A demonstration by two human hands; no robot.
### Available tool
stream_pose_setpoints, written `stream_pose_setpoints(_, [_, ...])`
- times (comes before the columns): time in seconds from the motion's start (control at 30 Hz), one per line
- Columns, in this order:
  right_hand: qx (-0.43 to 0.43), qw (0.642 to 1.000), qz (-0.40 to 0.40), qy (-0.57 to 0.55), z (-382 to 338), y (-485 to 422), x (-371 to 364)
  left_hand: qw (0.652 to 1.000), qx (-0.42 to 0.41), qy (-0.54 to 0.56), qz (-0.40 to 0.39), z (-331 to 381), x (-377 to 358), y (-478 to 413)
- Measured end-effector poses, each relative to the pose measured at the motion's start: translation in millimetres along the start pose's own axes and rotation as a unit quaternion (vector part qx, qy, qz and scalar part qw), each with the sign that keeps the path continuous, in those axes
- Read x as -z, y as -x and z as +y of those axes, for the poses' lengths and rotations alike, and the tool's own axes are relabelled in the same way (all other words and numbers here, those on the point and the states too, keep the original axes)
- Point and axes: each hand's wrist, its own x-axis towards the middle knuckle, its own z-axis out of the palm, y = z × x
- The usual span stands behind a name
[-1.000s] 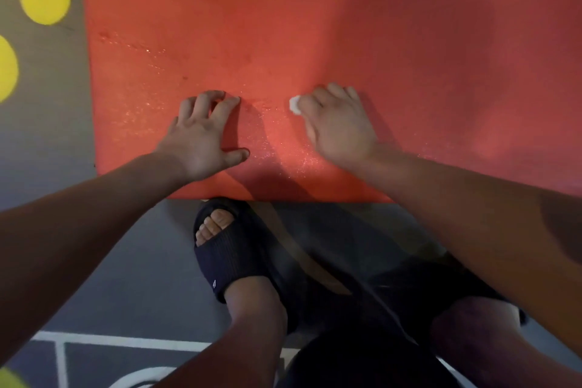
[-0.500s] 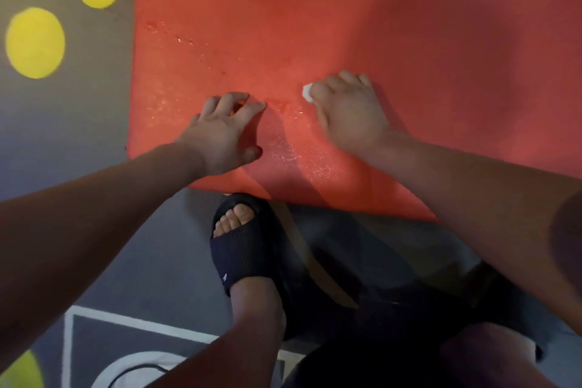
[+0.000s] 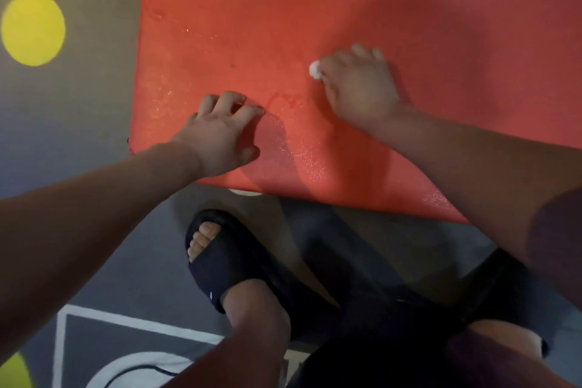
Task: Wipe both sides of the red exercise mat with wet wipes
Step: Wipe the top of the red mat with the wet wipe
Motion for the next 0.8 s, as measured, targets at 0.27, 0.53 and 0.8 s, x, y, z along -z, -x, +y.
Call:
stream_pose_setpoints(0.27, [0.233, 0.963, -0.122, -0.056, -42, 65, 5, 0.999, 0.003, 0.026, 0.019, -6, -10, 0])
stream_pose_setpoints(0.53, [-0.07, 0.997, 0.014, 0.006, -5, -20, -2, 1.0, 0.009, 0.007, 0.021, -2, -12, 1])
stream_pose_setpoints(0.8, [0.259, 0.957, -0.091, -0.096, -61, 74, -5, 0.999, 0.015, 0.0, 0.04, -3, -22, 9])
